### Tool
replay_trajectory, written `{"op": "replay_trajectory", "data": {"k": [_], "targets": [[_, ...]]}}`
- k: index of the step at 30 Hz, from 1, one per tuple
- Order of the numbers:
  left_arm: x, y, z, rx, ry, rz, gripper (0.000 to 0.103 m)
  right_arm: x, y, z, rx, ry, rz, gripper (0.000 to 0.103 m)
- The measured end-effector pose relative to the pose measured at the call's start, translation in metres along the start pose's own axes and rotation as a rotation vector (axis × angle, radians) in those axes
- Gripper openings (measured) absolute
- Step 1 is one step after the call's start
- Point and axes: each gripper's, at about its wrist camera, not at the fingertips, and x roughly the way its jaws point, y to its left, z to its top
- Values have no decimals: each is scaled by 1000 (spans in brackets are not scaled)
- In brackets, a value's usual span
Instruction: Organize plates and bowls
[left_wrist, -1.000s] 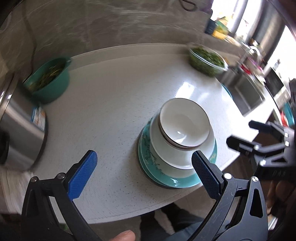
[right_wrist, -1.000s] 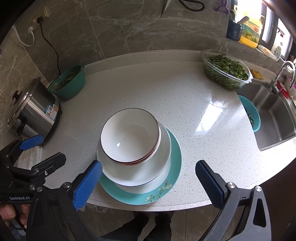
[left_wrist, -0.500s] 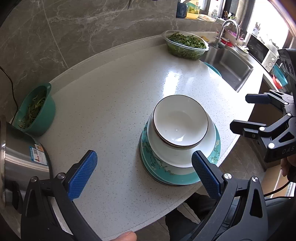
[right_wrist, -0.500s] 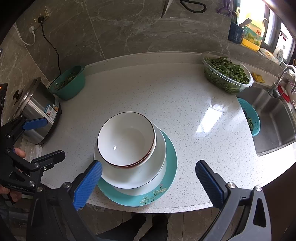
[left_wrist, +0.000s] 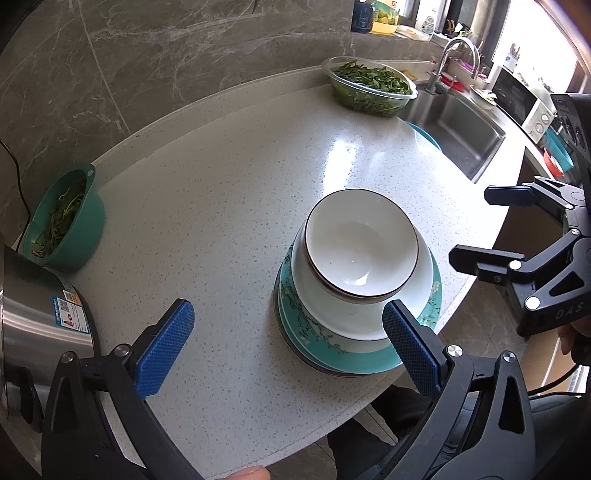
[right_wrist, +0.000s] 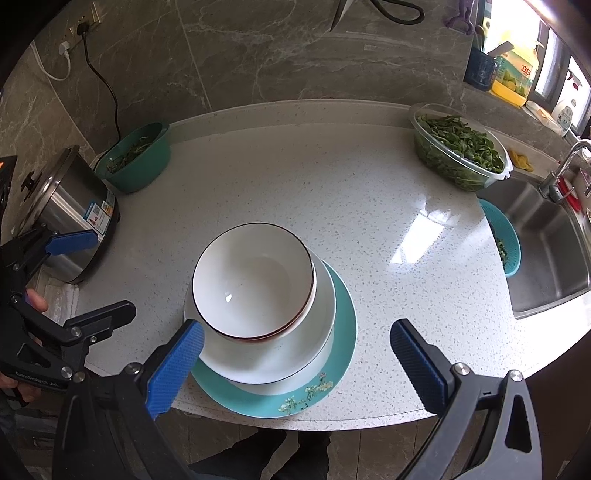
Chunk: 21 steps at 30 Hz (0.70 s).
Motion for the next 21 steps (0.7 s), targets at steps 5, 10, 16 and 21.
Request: {"op": "replay_trajectory", "data": {"k": [5, 10, 16, 21], "targets": [[3, -4, 2, 16, 5, -10, 103, 0, -2, 0, 2, 2, -3, 103], [3, -9, 2, 30, 3, -19, 103, 1, -6, 0, 3, 4, -8, 103], [7, -11, 0, 33, 12, -21, 103, 4, -8, 0, 7, 10, -10, 103], [9, -12, -1, 29, 12, -16, 103, 4, -7, 0, 4, 10, -7, 103]]}}
